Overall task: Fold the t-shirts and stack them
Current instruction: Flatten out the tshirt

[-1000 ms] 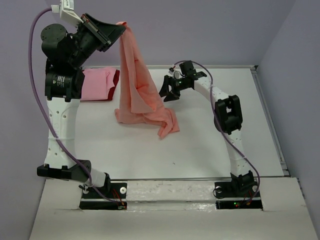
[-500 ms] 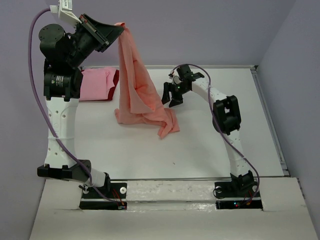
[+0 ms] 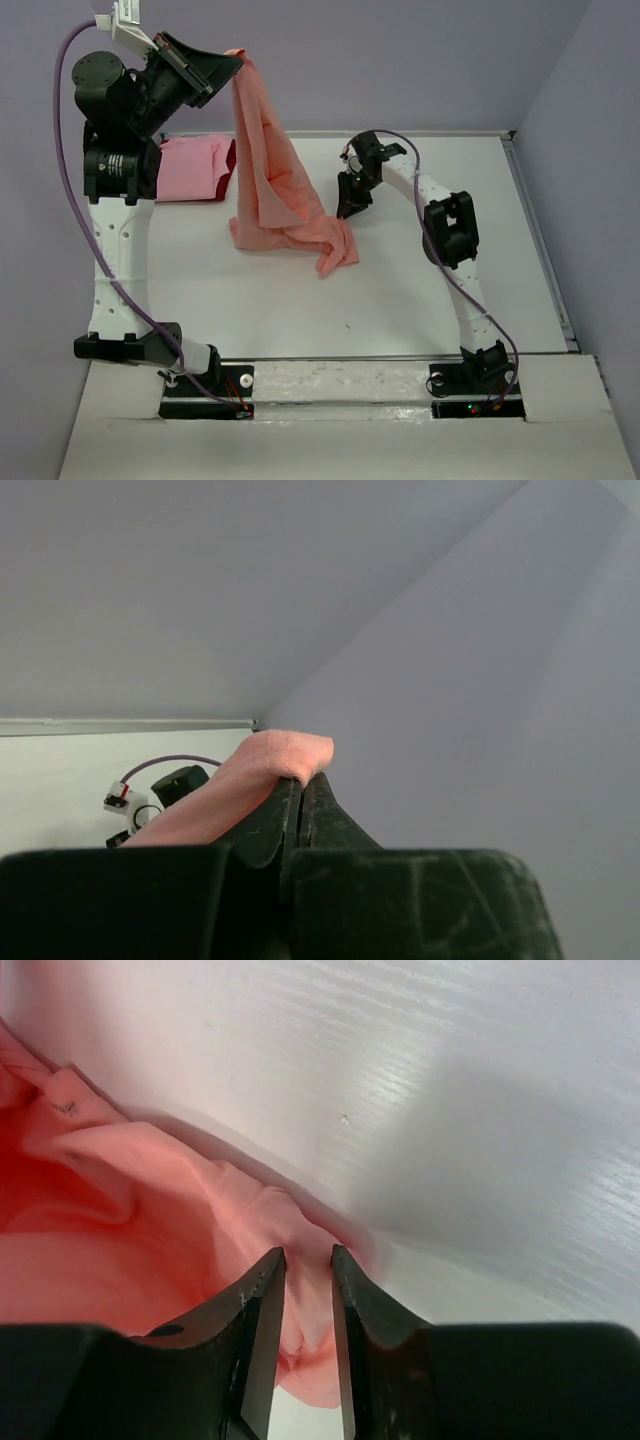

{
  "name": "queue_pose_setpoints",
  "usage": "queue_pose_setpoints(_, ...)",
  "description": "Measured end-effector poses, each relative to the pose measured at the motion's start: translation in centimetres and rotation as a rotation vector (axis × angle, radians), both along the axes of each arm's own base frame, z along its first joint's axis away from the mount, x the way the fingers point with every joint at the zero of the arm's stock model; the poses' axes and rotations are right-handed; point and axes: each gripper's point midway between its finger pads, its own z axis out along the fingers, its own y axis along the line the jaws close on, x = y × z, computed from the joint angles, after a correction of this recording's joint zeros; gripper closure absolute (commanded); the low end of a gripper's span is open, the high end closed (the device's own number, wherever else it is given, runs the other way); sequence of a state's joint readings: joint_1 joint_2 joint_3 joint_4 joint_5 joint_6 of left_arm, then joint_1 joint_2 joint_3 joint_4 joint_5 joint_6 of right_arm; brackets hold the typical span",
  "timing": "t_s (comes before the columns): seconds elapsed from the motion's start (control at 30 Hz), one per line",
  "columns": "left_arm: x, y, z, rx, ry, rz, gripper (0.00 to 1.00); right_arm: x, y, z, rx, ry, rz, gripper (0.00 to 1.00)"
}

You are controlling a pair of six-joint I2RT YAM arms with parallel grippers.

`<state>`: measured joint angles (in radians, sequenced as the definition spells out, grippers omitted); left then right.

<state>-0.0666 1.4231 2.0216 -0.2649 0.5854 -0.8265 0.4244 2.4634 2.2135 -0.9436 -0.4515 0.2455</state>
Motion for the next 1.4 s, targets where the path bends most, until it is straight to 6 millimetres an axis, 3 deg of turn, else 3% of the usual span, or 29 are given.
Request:
queue_pose_setpoints(0.07, -0.1, 0.1, 0.1, -0.001, -0.002, 0.0, 1.0, -0.3, 0.0, -0.1, -0.006, 0.007, 0.007, 0.83)
queue_pose_setpoints(0.1, -0.2, 0.2, 0.1, 0.0, -0.003, 0.001, 1.0, -0.6, 0.1, -0.1, -0.009, 0.013, 0.013, 0.82)
queue_pose_setpoints(0.13, -0.3, 0.3, 0.1, 0.0, -0.004, 0.002, 1.0, -0.7, 0.2, -0.1, -0.01, 0.016, 0.014, 0.75)
queue_pose_setpoints(0.17, -0.4, 0.3, 0.1, 0.0, -0.004, 0.001, 1.0, -0.9, 0.3, -0.1, -0.011, 0.019, 0.017, 0.61)
queue_pose_setpoints(0.3, -0.6, 0.5, 0.0, 0.0, -0.005, 0.006, 1.0, -1.2, 0.6, -0.2, -0.015, 0.029, 0.029, 0.37)
queue_pose_setpoints(0.43, -0.7, 0.6, 0.0, 0.001, -0.006, 0.007, 1.0, -1.3, 0.7, -0.3, -0.012, 0.034, 0.033, 0.32)
queue_pose_setpoints(0.47, -0.7, 0.6, -0.1, 0.001, -0.005, 0.008, 1.0, -1.4, 0.7, -0.3, -0.011, 0.035, 0.034, 0.34)
queue_pose_setpoints(0.53, -0.7, 0.6, -0.1, 0.001, -0.004, 0.007, 1.0, -1.4, 0.7, -0.3, -0.011, 0.033, 0.037, 0.7)
queue_pose_setpoints(0.57, -0.6, 0.6, -0.1, 0.001, -0.004, 0.007, 1.0, -1.4, 0.7, -0.3, -0.012, 0.036, 0.033, 0.94)
queue_pose_setpoints(0.6, -0.7, 0.6, -0.1, 0.001, -0.004, 0.007, 1.0, -1.4, 0.7, -0.3, -0.01, 0.034, 0.038, 0.98)
queue_pose_setpoints(0.87, -0.2, 1.0, -0.8, 0.002, 0.01, 0.017, 1.0, -1.5, 0.7, -0.4, -0.012, 0.047, 0.028, 1.0)
queue_pose_setpoints(1.13, 0.7, 2.8, -3.2, 0.012, 0.053, 0.061, 1.0, -0.6, -0.4, -1.3, -0.074, 0.047, -0.064, 1.0)
queue_pose_setpoints(1.2, 1.0, 3.5, -3.7, 0.017, 0.062, 0.078, 1.0, -0.3, -1.3, -1.8, -0.105, 0.048, -0.099, 1.0)
queue_pose_setpoints(1.4, 2.2, 5.3, -6.7, 0.053, 0.126, 0.124, 1.0, 1.2, -7.1, -1.8, -0.198, 0.053, -0.261, 1.0)
